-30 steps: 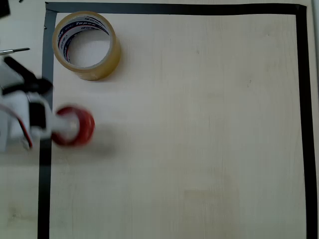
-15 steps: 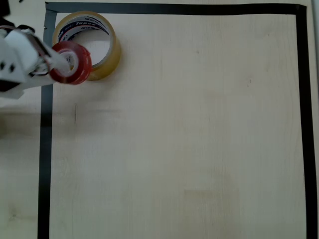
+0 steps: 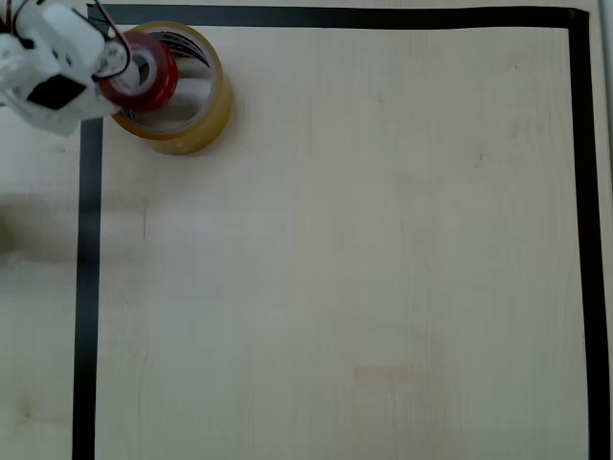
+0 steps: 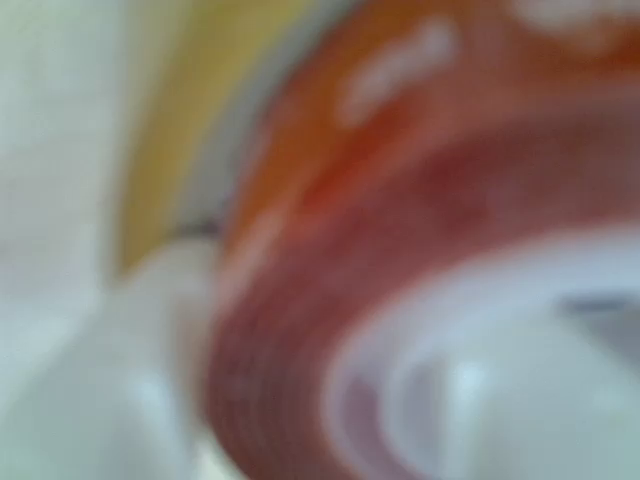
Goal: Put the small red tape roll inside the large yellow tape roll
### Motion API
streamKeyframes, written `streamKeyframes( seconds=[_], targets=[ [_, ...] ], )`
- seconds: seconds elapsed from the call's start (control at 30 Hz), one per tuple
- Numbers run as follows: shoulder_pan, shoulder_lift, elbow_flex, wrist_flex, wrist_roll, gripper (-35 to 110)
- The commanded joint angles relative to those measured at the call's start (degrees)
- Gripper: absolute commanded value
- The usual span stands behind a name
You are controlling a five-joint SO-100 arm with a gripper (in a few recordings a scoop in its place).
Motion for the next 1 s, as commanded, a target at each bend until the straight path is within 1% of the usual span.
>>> streamKeyframes(
  seconds=[0.0,0.1,0.33,0.53,0.77,0.87,0.97],
  targets=[
    [0.26,1.32,-4.66,-0.35,-1.85,3],
    [0.53,2.46,-4.31,0.09,-2.11,14],
    [2.11,3.69,-3.87,0.88,-2.29,25],
    [5.36,6.86,-1.58,0.70,-2.29,27],
    [14.85,13.89,-1.76,1.05,-1.32,27],
    [19.95,19.69,-0.26,0.53,0.70,27],
    [23.20,30.67,8.17,-4.04,3.34,27]
  ],
)
